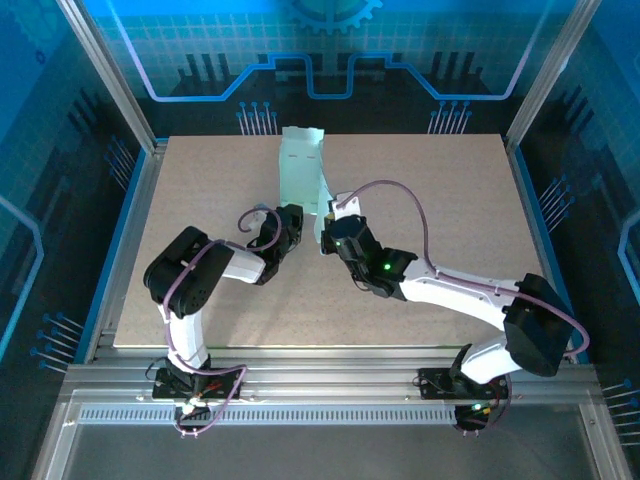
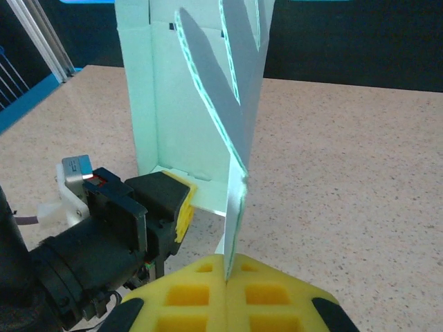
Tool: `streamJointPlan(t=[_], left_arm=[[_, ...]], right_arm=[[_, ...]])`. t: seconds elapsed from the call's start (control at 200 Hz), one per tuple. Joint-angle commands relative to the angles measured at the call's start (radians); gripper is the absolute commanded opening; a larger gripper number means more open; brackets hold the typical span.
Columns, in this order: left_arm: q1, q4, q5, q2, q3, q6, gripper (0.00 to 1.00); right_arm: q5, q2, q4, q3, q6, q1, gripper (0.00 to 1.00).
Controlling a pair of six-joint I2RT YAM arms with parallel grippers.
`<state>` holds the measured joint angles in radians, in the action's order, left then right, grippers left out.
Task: Fold the paper box
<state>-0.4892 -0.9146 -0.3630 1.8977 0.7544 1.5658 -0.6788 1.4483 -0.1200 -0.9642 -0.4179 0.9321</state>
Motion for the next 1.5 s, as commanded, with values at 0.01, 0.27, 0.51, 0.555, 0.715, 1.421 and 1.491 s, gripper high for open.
streamJointPlan(t=[0.01,0.27,0.51,0.555,0.715,1.421,1.491], left_arm=[[-0.001,-0.061,-0.012,0.024,-0.007,0.004,0.16],[0.005,-0.073,-0.012,0.023,-0.018,0.002,0.23],[0.008,-0.093,0.002,0.024,-0.029,0.004,0.35],[0.008,-0.100,0.005,0.025,-0.032,0.003,0.40],[0.008,-0.130,0.020,-0.001,-0.051,-0.070,0.59],[0.043,0.382,0.087,-0.549,-0.155,-0.971,0.99],[0.066,0.423,0.117,-0.564,-0.152,-1.006,0.99]], right_arm=[[-0.069,0.008,0.008,-0.040,0.037,0.025,0.00],[-0.100,0.007,0.021,-0.049,0.067,0.024,0.00],[-0.089,0.009,0.074,-0.069,0.047,-0.010,0.00],[-0.091,0.009,0.087,-0.077,0.046,-0.019,0.00],[-0.081,0.011,0.128,-0.095,0.039,-0.052,0.00],[0.524,0.165,1.068,-0.630,0.323,-0.476,0.02],[0.598,0.213,1.199,-0.711,0.366,-0.514,0.00]])
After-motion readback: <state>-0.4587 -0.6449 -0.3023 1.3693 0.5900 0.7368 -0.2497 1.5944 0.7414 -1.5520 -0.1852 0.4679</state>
